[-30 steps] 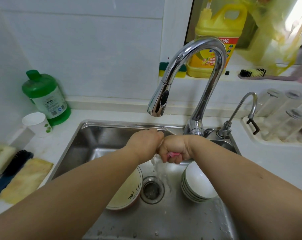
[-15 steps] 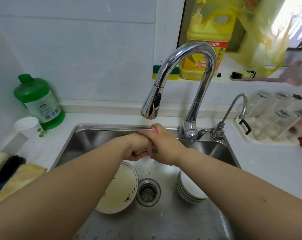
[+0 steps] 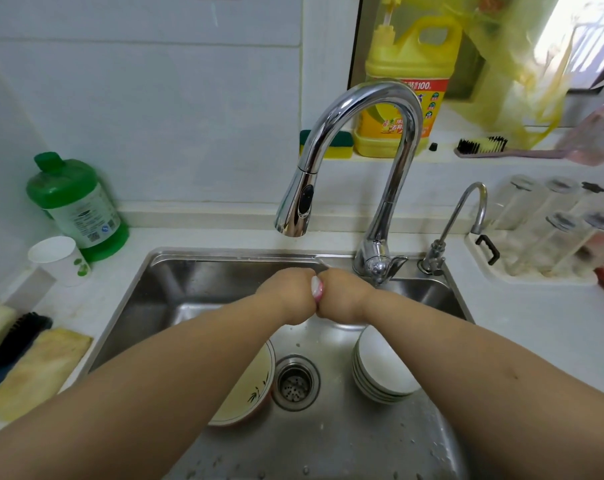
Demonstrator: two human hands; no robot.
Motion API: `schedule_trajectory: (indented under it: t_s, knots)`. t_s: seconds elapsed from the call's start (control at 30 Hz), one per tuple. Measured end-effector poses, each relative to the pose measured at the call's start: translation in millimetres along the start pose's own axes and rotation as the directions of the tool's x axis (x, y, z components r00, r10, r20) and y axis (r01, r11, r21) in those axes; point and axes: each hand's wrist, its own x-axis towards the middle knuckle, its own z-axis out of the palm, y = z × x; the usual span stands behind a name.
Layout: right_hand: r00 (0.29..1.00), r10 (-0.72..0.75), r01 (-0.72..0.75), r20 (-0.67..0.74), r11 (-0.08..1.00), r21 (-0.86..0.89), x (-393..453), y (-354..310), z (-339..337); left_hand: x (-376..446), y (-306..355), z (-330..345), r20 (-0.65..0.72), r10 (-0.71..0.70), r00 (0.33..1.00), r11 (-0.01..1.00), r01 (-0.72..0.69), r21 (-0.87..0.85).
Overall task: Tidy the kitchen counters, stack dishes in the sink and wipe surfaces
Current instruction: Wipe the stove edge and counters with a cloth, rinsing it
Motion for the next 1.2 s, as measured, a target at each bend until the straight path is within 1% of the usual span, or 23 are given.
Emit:
schedule_trajectory:
  t_s: [0.1,0.23,0.3,0.37,0.43,0.53,0.6,0.63,0.67,0.73,0.77,0.83,0.87,0.9,0.93,0.97,1.03,1.07,1.1,1.13,1.17,1.2]
  knots:
    - [1.000,-0.002,0.000,0.019,0.997,0.078,-6,2,-4,0,3,1,-0.060,0.047,0.997,0.999,-0.047,0.006]
    - [0.997,0.003,-0.012,0.076,0.992,0.122,-10,4,-5,-3,7,0,-0.089,0.053,0.995,0.998,-0.050,0.036]
    - [0.996,0.027,-0.044,0.087,0.980,0.196,-10,8,-4,-6,11,-2,-0.100,0.067,0.993,0.996,-0.061,0.064]
    - [0.991,0.089,-0.119,0.102,0.933,0.341,-10,15,-3,-8,17,-4,-0.108,0.080,0.991,0.992,-0.069,0.104]
    - [0.979,0.140,-0.193,0.151,0.877,0.441,-12,22,-4,-9,22,-4,-0.120,0.094,0.988,0.985,-0.075,0.155]
    - [0.962,0.133,-0.242,0.240,0.824,0.513,-19,28,-9,-9,28,-2,-0.136,0.089,0.987,0.974,-0.057,0.221]
    - [0.955,0.104,-0.251,0.277,0.782,0.571,-23,33,-12,-8,29,-1,-0.140,0.068,0.988,0.976,-0.036,0.215]
    - [0.953,0.088,-0.259,0.291,0.739,0.623,-27,37,-14,-9,29,-1,-0.133,0.058,0.989,0.986,-0.036,0.164]
    - [0.951,0.075,-0.271,0.301,0.676,0.686,-28,41,-15,-9,28,0,-0.108,0.047,0.993,0.996,-0.039,0.075]
    - [0.955,0.069,-0.279,0.289,0.541,0.793,-32,50,-16,-10,26,-2,-0.027,0.028,0.999,0.995,-0.031,-0.091]
    - [0.960,0.067,-0.270,0.273,0.490,0.829,-35,54,-16,-12,24,-3,-0.002,0.026,1.000,0.991,-0.026,-0.132]
    - [0.974,0.064,-0.222,0.217,0.436,0.872,-41,61,-15,-16,19,-3,0.014,0.002,1.000,0.977,0.001,-0.215]
    - [0.983,0.070,-0.182,0.169,0.437,0.881,-45,63,-15,-21,17,-4,0.030,-0.021,0.999,0.955,0.029,-0.294]
    - [0.989,0.087,-0.147,0.121,0.452,0.880,-47,65,-15,-24,14,-3,0.065,-0.047,0.997,0.910,0.070,-0.408]
    - [0.992,0.104,-0.114,0.074,0.473,0.873,-49,66,-15,-28,15,-3,0.105,-0.071,0.992,0.836,0.116,-0.536]
    - [0.992,0.128,-0.083,0.015,0.539,0.839,-55,67,-16,-33,18,-3,0.130,-0.095,0.987,0.745,0.157,-0.648]
    - [0.982,0.158,-0.043,-0.100,0.713,0.700,-66,70,-14,-39,28,-7,0.137,-0.151,0.979,0.550,0.198,-0.811]
    - [0.979,0.165,-0.049,-0.117,0.754,0.655,-70,73,-13,-40,33,-10,0.127,-0.182,0.975,0.469,0.200,-0.860]
    - [0.977,0.186,-0.075,-0.105,0.759,0.647,-77,73,-14,-39,37,-14,0.111,-0.213,0.971,0.426,0.194,-0.884]
    - [0.974,0.208,-0.090,-0.094,0.730,0.678,-84,73,-17,-39,41,-18,0.094,-0.226,0.969,0.436,0.187,-0.880]
    - [0.966,0.241,-0.096,-0.095,0.676,0.731,-91,75,-19,-37,45,-21,0.070,-0.212,0.975,0.483,0.167,-0.860]
    - [0.953,0.288,-0.093,-0.097,0.579,0.810,-99,72,-22,-36,47,-23,0.041,-0.184,0.982,0.544,0.136,-0.828]
